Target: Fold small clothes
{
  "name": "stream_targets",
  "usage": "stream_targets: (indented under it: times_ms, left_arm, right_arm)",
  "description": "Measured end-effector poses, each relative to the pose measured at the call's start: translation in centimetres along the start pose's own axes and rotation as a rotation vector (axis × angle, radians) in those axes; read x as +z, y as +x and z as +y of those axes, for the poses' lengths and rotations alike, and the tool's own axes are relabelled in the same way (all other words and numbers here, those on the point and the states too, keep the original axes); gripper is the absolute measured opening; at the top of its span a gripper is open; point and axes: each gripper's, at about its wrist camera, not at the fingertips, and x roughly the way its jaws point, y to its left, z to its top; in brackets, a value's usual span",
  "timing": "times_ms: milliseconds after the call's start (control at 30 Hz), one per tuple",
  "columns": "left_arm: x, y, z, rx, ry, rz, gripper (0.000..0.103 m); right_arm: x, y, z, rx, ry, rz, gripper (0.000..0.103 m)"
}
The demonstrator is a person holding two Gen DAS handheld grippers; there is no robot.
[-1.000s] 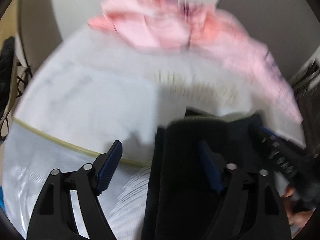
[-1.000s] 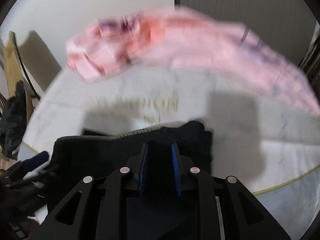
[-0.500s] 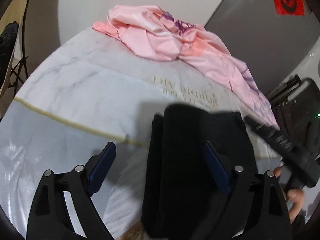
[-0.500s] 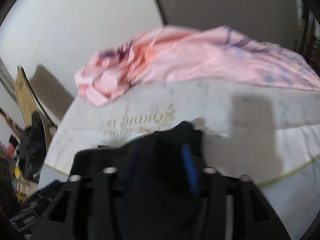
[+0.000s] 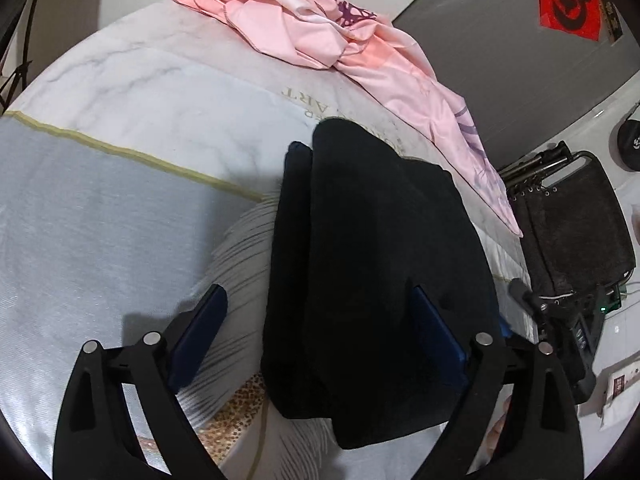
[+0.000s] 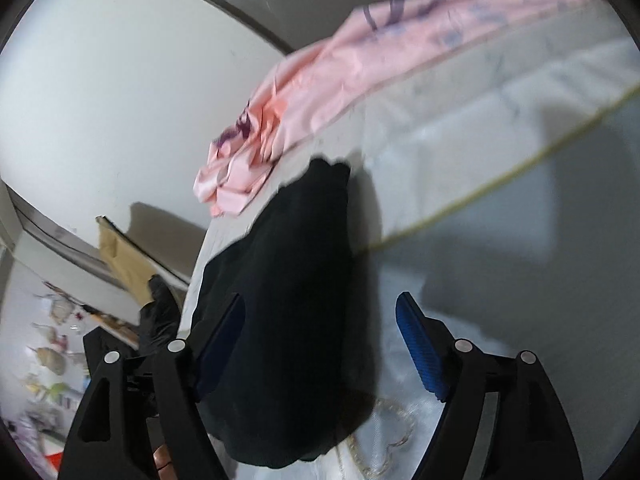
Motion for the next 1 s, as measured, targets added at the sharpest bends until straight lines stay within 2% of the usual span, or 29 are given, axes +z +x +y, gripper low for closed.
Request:
stream_targets:
  times_ms: [100,167,267,500,567,667,767,800,900,1000]
  left_arm:
    - [-0.1,0.4,-0.5,-0.035,0.022,0.014,0.09]
    - [-0.3,0.8,-0.7,-0.1,0.027,0.042,0.09]
    - [-0.4,1.0,-1.0,-0.104,0.026,0.039,0.09]
    - [-0.6,0.8,-0.6,-0.194,-0.041,0.039,0.087]
    - [-0.7,0.9,-1.1,-0.177,-0.016,0.041,0.087]
    - [-0.8,1.2,-1.9,-0.113,0.038,0.036,0.087]
    - [-0.7,1.5,-2.3,-0.081,0.051,0.021,0.087]
    - [-0.7,1.5,-2.5,-0.067,0.061,0.019,0.078]
    - [-0.9,1.3,-2.8,-0.071,0.081,0.014,0.063]
    - [-0.9,0.9,-3.0,-0.073,0.093,-0.008,0.054]
  right_arm:
    - [-0.5,0.8,0.5,0.027,-0.017,0.03,0.078]
    - [-0.8,0.9,0.9,0.043,-0.039,0.038,0.078]
    - [-1.0,1.5,0.9,0.049,-0.038,0.056,0.079]
    - [-1.5,2.6,1.9,0.069,-0.086,0.096,0.079]
    - [-1.9,2.9,2.5,0.053,-0.121,0.099,0.081]
    - [-2.0,3.2,2.7,0.037,-0.143,0.102,0.081]
    - [-2.1,3.4,3.0,0.024,-0.158,0.099,0.079]
    - [-2.2,3.4,3.0,0.019,-0.164,0.098,0.079]
    - [-2.4,3.3,3.3,0.001,-0.185,0.087,0.074]
    - [-2.4,3.1,3.3,-0.001,-0.19,0.079,0.071]
